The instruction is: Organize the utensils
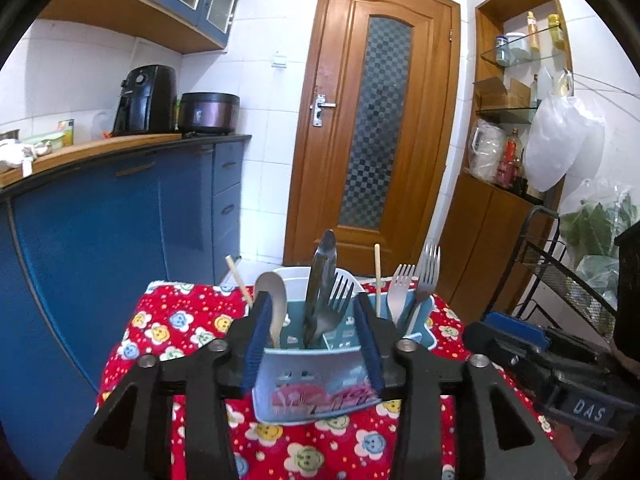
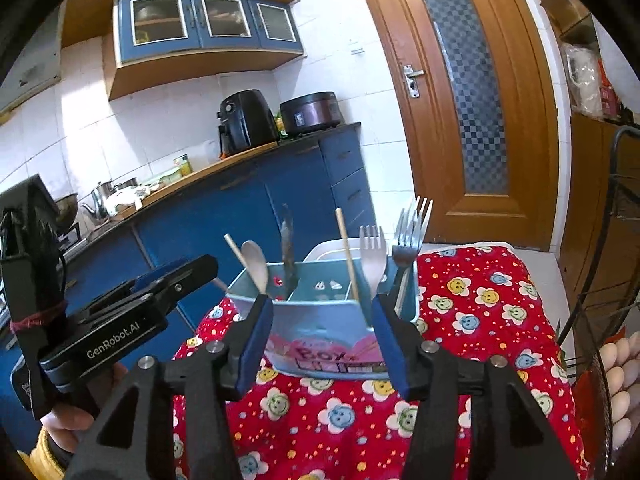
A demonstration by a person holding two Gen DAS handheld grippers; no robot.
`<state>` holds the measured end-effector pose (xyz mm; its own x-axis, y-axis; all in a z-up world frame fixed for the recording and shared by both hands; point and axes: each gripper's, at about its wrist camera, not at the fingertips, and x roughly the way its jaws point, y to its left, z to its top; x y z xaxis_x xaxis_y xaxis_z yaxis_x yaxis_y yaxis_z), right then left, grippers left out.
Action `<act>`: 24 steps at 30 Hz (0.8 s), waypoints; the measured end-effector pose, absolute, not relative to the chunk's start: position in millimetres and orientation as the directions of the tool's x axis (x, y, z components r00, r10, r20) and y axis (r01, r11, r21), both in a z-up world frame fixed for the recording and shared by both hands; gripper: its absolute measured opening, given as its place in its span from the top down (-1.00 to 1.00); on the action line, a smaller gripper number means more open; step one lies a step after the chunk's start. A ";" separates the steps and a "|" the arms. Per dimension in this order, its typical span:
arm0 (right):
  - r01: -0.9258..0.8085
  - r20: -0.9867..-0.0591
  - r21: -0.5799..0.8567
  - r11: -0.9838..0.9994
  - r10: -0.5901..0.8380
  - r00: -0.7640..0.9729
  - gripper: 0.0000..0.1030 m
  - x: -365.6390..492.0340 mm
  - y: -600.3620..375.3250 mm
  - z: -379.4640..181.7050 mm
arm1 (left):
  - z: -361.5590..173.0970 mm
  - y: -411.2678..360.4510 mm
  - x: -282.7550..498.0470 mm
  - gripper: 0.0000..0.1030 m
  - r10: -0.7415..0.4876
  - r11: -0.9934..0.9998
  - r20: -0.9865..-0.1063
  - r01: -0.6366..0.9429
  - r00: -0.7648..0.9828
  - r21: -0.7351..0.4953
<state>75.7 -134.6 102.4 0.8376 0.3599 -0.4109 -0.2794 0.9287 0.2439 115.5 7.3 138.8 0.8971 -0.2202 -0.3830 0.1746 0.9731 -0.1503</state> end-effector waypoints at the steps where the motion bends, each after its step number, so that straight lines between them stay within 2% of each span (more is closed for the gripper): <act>1: -0.280 -0.409 0.244 0.928 0.361 0.838 -0.16 72.3 -133.5 101.8 | 138.5 7.9 112.9 0.02 -0.219 0.973 -0.382 0.174 0.898 -0.150; 5: -0.271 -0.402 0.217 0.938 0.339 0.851 -0.38 54.9 -126.9 98.9 | 134.4 9.0 96.4 -0.17 -0.205 0.977 -0.386 0.162 0.899 -0.142; 10: -0.267 -0.401 0.184 0.946 0.320 0.858 -0.47 38.0 -120.2 90.6 | 126.3 12.0 82.2 -0.32 -0.182 0.980 -0.399 0.135 0.898 -0.144; 14: -0.238 -0.392 0.192 0.952 0.297 0.871 -0.62 27.3 -119.6 78.5 | 116.1 15.1 74.6 -0.34 -0.177 0.980 -0.414 0.123 0.893 -0.153; 24: -0.190 -0.422 0.178 0.965 0.249 0.872 -0.67 16.4 -124.6 43.9 | 82.1 13.4 60.4 -0.34 -0.153 0.986 -0.453 0.102 0.879 -0.135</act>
<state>16.4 -124.6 43.9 0.8716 0.2495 -0.4221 -0.1901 0.9655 0.1780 60.4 13.4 82.1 0.8786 -0.1528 -0.4525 0.1020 0.9856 -0.1349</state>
